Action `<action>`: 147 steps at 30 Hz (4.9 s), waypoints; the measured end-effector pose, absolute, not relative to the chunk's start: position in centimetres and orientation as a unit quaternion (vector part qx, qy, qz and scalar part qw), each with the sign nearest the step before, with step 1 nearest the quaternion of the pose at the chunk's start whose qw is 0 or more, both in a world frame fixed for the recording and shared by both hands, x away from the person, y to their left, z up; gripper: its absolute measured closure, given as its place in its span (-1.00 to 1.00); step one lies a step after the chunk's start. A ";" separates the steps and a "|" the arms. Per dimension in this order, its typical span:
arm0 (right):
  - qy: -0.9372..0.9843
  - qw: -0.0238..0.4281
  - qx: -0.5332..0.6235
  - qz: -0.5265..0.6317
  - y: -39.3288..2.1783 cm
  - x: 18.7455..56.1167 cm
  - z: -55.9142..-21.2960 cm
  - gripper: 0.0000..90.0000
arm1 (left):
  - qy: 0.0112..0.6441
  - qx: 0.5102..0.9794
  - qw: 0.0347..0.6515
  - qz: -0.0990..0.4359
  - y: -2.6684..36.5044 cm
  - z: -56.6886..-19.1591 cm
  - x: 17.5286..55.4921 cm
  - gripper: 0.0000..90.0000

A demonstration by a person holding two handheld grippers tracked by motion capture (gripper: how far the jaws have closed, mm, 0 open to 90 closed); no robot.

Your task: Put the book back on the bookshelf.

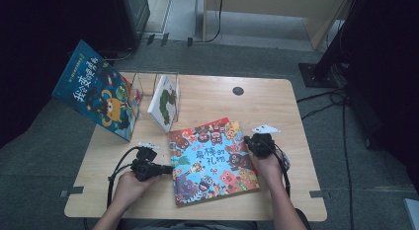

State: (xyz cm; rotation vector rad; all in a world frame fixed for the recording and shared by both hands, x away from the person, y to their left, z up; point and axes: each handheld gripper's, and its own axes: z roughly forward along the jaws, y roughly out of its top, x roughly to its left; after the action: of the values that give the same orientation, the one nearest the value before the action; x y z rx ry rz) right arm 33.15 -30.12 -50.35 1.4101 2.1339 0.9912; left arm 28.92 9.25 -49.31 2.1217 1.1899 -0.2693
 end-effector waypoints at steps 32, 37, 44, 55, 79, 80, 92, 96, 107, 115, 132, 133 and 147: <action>0.752 0.183 0.507 0.378 -32.3 31.0 -49.5 1.00 | 0.429 0.828 0.346 -0.104 4.0 -49.2 29.2 1.00; 0.750 0.183 0.512 0.376 -32.9 30.0 -49.5 1.00 | 0.431 0.827 0.348 -0.095 4.9 -48.3 30.3 1.00; 0.749 0.183 0.518 0.371 -33.8 28.3 -49.5 1.00 | 0.439 0.825 0.346 -0.086 6.3 -47.6 32.3 1.00; 0.743 0.187 0.531 0.362 -35.3 25.6 -49.8 1.00 | 0.444 0.828 0.335 -0.074 7.4 -47.2 34.8 1.00; 0.725 0.179 0.568 0.345 -38.3 21.8 -50.3 1.00 | 0.443 0.824 0.346 -0.071 7.5 -47.2 36.1 0.95; 0.725 0.180 0.568 0.346 -38.4 22.0 -50.4 1.00 | 0.444 0.823 0.347 -0.070 7.6 -47.2 36.1 0.95; 0.724 0.178 0.568 0.348 -38.9 23.7 -50.6 1.00 | 0.466 0.814 0.342 -0.057 9.0 -47.7 36.2 0.94; 0.722 0.177 0.570 0.349 -39.1 24.8 -50.7 1.00 | 0.477 0.810 0.337 -0.046 9.8 -48.1 36.3 0.93; 0.720 0.173 0.568 0.358 -38.7 27.2 -50.8 1.00 | 0.491 0.808 0.326 -0.020 10.1 -48.9 36.7 0.91; 0.721 0.168 0.566 0.362 -38.3 28.2 -50.9 1.00 | 0.494 0.811 0.312 -0.032 10.4 -49.7 37.0 0.98; 0.730 0.150 0.555 0.369 -36.9 30.2 -50.9 1.00 | 0.485 0.803 0.328 -0.116 11.4 -50.0 34.2 0.97; 0.732 0.151 0.553 0.368 -36.7 30.3 -50.9 1.00 | 0.486 0.802 0.328 -0.117 11.3 -49.9 33.9 0.96; 0.731 0.137 0.547 0.384 -35.1 32.4 -51.1 1.00 | 0.484 0.808 0.314 -0.118 11.2 -49.9 31.5 0.93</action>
State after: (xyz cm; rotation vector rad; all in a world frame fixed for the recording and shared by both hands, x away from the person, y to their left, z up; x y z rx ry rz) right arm 32.38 -35.12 -51.07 1.5824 2.1162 1.1105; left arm 31.52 11.18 -49.89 2.1304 1.2758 -0.3098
